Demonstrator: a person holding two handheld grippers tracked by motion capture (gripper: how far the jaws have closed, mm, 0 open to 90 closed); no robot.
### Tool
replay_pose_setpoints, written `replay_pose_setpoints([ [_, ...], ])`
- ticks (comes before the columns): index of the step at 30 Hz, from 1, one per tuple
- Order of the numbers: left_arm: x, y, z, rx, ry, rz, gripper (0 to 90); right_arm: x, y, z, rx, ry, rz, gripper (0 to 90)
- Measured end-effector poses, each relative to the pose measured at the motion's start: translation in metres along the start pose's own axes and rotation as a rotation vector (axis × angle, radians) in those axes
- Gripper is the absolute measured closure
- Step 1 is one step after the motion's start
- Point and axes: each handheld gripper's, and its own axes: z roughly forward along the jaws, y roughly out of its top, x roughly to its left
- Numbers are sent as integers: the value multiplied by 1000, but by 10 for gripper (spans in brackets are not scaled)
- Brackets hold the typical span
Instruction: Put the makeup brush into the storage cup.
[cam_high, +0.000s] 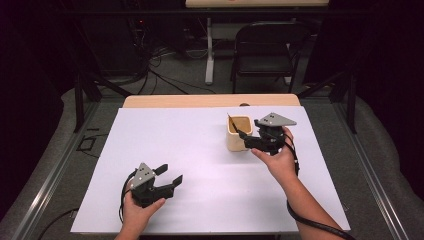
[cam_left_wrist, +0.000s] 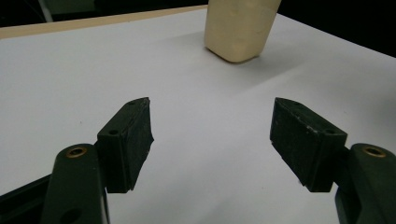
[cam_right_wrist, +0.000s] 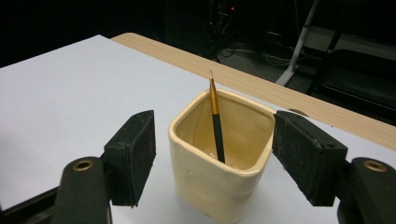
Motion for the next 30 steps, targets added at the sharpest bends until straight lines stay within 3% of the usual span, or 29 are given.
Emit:
replay_pose_setpoints([
  [11, 1, 0, 0, -2, 2, -3, 295, 9, -5, -10, -25, 25, -11, 302],
  [30, 1, 0, 0, 0, 3, -3, 295, 28, -32, -32, -44, 72, -20, 304],
])
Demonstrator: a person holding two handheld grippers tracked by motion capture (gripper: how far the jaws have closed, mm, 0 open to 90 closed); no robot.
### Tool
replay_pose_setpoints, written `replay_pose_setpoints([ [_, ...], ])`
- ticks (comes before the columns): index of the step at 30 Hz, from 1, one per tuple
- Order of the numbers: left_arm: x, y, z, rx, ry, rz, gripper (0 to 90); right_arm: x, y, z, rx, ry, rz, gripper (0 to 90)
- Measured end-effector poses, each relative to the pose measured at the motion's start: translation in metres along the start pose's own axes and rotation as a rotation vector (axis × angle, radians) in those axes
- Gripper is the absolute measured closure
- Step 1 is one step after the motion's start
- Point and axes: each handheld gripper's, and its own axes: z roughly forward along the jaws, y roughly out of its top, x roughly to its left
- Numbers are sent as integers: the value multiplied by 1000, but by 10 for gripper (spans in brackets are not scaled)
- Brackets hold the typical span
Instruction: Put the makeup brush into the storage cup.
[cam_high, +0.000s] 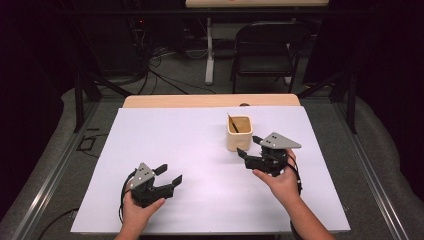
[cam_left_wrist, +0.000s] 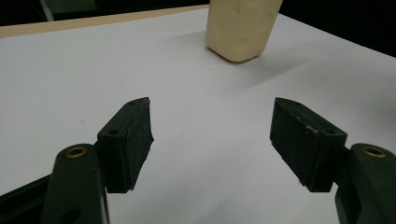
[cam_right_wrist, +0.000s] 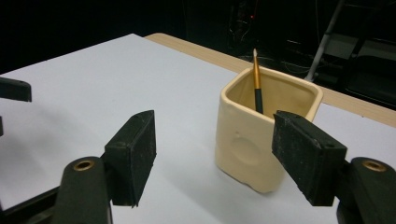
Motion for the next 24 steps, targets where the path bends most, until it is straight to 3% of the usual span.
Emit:
replay_pose_setpoints([
  [13, 0, 0, 0, -2, -2, 1, 295, 18, -15, -6, 2, 34, -19, 304],
  [24, 0, -1, 0, 0, -2, -1, 295, 30, -32, -11, -1, 60, -3, 307],
])
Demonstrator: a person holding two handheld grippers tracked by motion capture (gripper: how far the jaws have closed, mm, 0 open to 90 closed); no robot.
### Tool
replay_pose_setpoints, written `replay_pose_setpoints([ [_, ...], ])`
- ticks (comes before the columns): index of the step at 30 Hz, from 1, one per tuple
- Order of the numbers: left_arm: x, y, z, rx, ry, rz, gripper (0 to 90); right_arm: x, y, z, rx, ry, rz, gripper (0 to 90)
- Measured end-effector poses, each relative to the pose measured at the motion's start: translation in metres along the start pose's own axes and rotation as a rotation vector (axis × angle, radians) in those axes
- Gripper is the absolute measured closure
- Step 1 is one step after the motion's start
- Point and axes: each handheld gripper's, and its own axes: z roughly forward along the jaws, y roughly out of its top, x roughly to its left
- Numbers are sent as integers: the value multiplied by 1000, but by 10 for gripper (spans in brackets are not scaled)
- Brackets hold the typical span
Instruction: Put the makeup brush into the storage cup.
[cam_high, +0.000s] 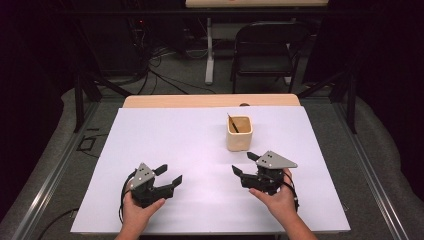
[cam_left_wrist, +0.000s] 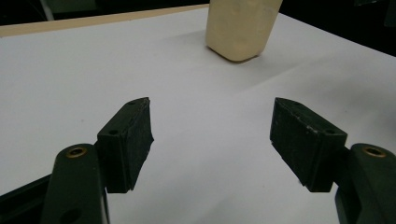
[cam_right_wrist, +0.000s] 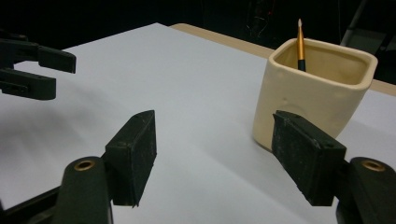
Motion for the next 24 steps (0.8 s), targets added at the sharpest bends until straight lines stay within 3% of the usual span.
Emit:
replay_pose_setpoints([
  [24, 0, -1, 0, 5, 4, -6, 295, 17, -27, 3, 8, 43, 25, 311],
])
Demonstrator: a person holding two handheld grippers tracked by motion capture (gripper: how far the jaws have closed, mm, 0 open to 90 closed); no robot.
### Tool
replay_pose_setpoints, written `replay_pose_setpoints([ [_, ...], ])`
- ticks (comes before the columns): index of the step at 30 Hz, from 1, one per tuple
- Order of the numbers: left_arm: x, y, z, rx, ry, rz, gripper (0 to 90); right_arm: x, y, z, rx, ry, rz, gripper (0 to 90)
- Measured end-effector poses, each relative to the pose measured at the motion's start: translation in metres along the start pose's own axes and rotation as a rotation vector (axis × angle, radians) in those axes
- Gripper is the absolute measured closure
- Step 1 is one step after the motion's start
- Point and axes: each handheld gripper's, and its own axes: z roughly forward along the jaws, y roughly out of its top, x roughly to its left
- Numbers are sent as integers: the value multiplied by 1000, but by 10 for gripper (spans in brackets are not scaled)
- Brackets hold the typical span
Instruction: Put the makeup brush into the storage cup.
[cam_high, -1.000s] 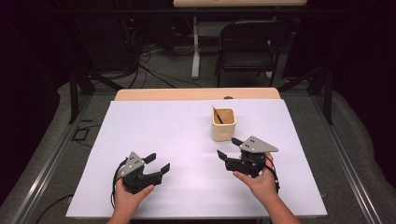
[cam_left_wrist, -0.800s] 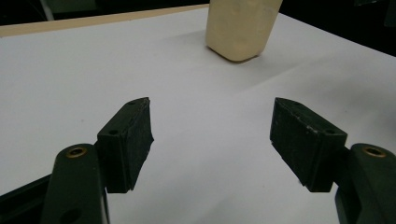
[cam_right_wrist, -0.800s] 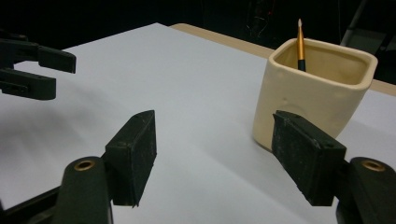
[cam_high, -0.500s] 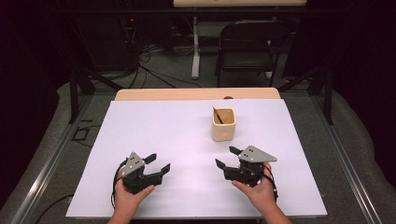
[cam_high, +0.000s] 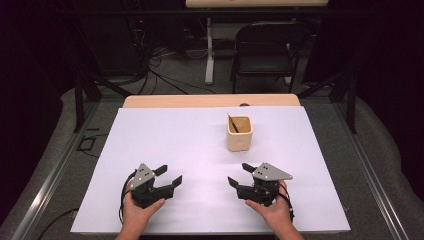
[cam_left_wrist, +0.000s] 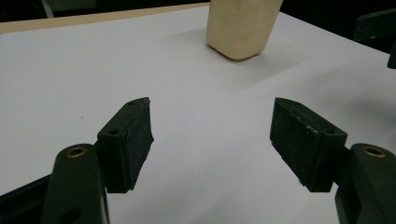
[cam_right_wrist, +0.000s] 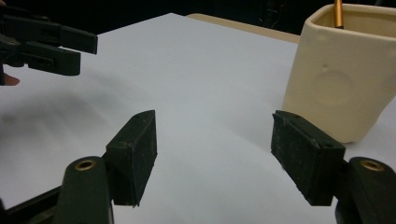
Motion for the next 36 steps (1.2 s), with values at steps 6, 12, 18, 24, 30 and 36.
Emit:
replay_pose_setpoints([
  [6, 0, 0, 0, 0, 1, 0, 295, 5, -3, 1, 8, 11, -6, 312],
  [12, 0, 0, 0, -1, 0, -2, 295, 8, -7, 3, 13, 24, -13, 313],
  [18, 0, 0, 0, 0, 0, -2, 295, 10, -11, 5, 19, 34, -24, 316],
  [24, 0, 0, 0, -1, 1, -3, 295, 13, -14, 6, 27, 48, -19, 318],
  [30, 0, -1, 0, 0, 1, -1, 295, 14, -15, 7, 23, 59, -10, 322],
  [36, 1, -1, 0, 0, -1, 0, 295, 15, -17, 7, 22, 62, -3, 323],
])
